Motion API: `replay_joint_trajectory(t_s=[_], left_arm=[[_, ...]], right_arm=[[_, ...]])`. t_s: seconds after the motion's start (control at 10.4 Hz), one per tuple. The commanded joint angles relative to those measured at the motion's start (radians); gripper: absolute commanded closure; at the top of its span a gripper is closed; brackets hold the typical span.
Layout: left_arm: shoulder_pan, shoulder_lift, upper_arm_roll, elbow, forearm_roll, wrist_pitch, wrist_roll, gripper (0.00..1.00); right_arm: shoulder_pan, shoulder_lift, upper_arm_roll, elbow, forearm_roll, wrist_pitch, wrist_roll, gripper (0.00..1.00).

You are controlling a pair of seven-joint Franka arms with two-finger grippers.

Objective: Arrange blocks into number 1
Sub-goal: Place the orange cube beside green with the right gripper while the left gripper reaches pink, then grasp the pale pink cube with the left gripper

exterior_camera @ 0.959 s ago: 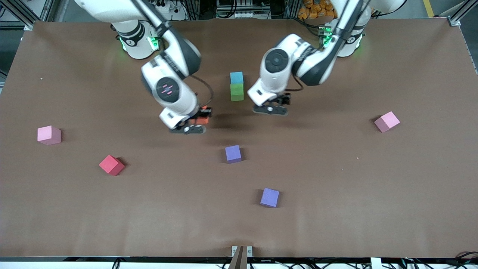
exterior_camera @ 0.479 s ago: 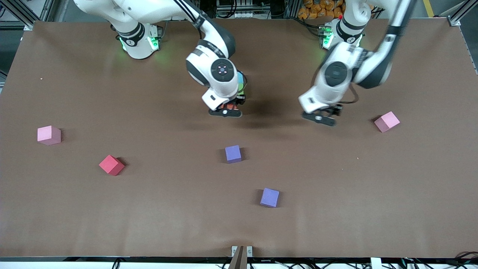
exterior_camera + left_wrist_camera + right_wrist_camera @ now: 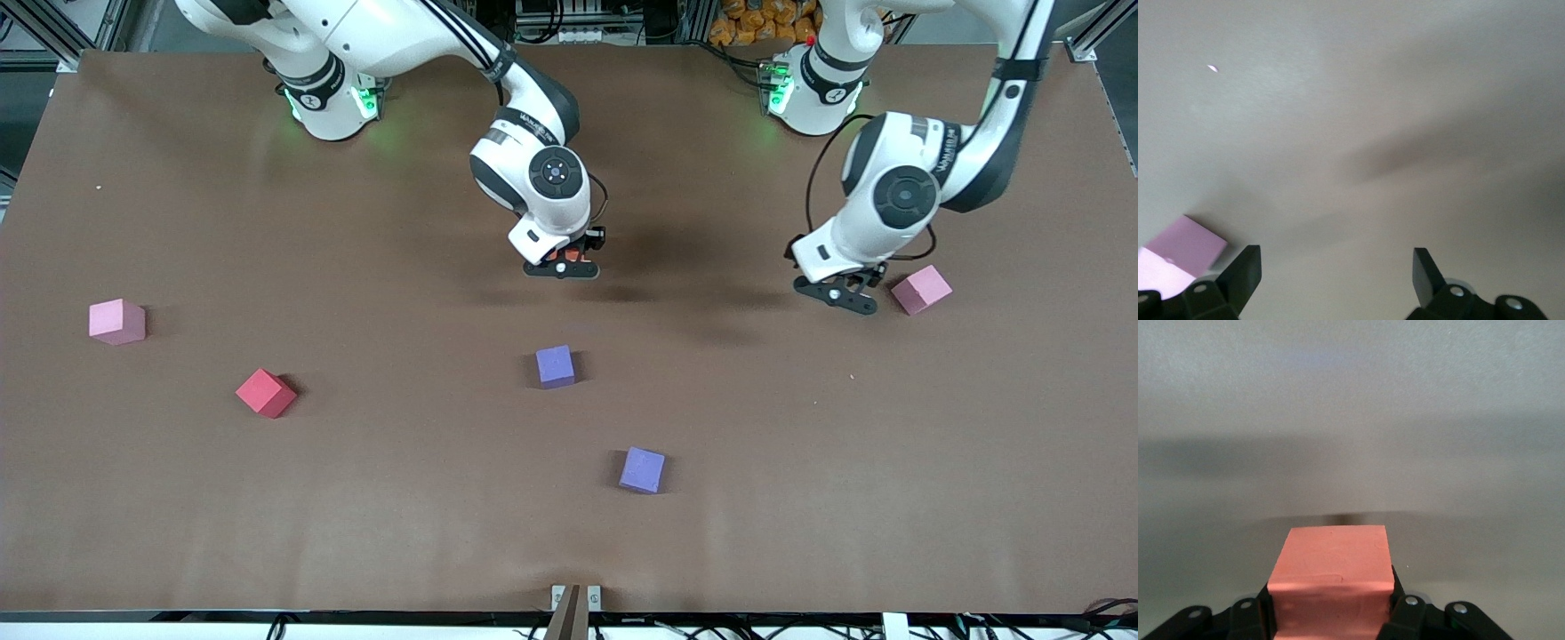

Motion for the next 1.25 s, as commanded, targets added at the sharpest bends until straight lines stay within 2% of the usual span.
replay_joint_trajectory(t_s=[0.0, 0.19, 0.38, 0.67, 0.86, 1.15], left_arm=[[0.093, -0.017, -0.013, -0.024, 0.079, 0.038, 0.165, 0.0], [0.151, -0.016, -0.013, -0.038, 0.176, 0.069, 0.269, 0.0], [0.251, -0.016, -0.015, -0.085, 0.218, 0.171, 0.432, 0.0], [0.284, -0.005, -0.015, -0.113, 0.238, 0.218, 0.581, 0.0], [0.282, -0.002, -0.015, -0.124, 0.258, 0.222, 0.624, 0.0], [0.337, 0.041, -0.015, -0.121, 0.278, 0.277, 0.679, 0.0]], right_arm=[[0.01, 0.033, -0.004, 0.021, -0.029, 0.013, 0.02, 1.0], [0.015, 0.044, -0.004, 0.02, -0.047, 0.018, 0.03, 1.0], [0.018, 0.053, -0.005, 0.017, -0.054, 0.018, 0.03, 1.0], [0.02, 0.076, -0.005, 0.017, -0.058, 0.045, 0.049, 1.0], [0.024, 0.079, -0.004, 0.015, -0.072, 0.046, 0.06, 0.93], [0.026, 0.077, -0.004, 0.008, -0.087, 0.032, 0.056, 0.94]])
